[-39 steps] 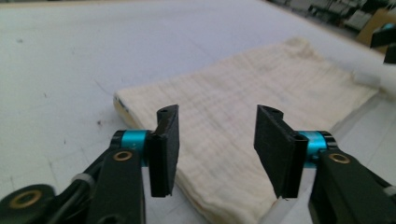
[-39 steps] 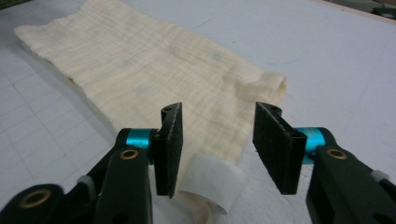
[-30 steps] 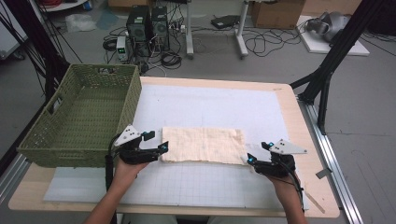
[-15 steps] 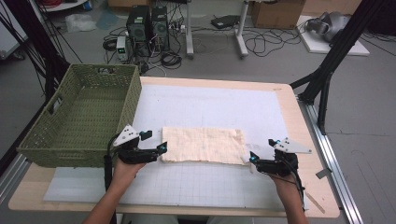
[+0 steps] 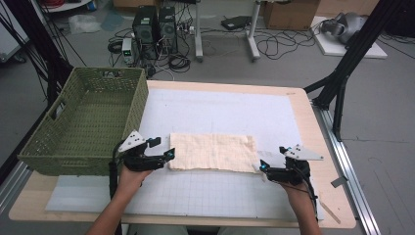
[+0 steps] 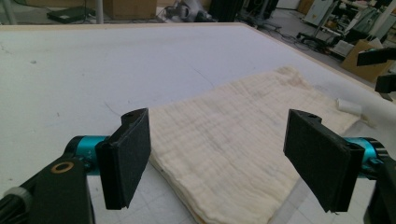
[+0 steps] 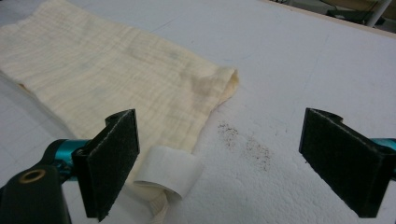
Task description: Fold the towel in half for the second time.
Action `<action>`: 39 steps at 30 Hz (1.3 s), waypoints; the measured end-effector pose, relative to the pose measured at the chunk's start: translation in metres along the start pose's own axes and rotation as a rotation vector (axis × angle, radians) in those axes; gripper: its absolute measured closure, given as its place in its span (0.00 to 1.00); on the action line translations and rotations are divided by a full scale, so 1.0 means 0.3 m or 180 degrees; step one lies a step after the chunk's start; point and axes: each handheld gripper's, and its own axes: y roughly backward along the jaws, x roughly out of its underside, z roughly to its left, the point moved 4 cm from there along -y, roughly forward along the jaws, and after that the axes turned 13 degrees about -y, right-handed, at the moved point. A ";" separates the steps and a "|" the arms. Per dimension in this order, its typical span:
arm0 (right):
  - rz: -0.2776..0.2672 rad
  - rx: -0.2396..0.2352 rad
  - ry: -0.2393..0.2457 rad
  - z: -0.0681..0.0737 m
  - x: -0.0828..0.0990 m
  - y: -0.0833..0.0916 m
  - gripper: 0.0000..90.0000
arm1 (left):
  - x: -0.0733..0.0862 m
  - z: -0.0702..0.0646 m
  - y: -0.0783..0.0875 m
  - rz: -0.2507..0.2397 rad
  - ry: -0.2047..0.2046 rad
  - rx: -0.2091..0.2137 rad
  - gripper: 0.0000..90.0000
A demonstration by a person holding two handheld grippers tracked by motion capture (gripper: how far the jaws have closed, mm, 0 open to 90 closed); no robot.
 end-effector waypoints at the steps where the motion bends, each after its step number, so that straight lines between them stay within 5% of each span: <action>1: 0.0000 0.0007 0.0029 -0.002 0.000 -0.001 0.13 | -0.004 0.003 -0.004 0.0010 -0.0006 -0.0013 0.26; 11: -0.0021 0.0019 -0.0007 -0.009 0.000 0.011 0.13 | -0.067 0.075 -0.087 0.0136 0.0106 -0.0159 0.26; 14: 0.0001 0.0012 -0.0017 -0.005 0.002 0.008 0.13 | -0.087 0.094 -0.114 0.0252 -0.0015 -0.0169 0.27; 22: 0.0011 -0.0005 -0.0031 -0.001 0.002 0.005 0.13 | -0.115 0.138 -0.196 0.0425 -0.0038 -0.0289 0.32; 32: 0.0021 -0.0014 -0.0035 -0.003 0.003 0.000 0.13 | -0.053 0.193 -0.266 0.0800 0.0075 -0.0314 0.42; 39: 0.0028 -0.0036 -0.0050 0.000 0.001 -0.002 0.13 | -0.007 0.200 -0.291 0.1074 -0.0041 -0.0263 0.52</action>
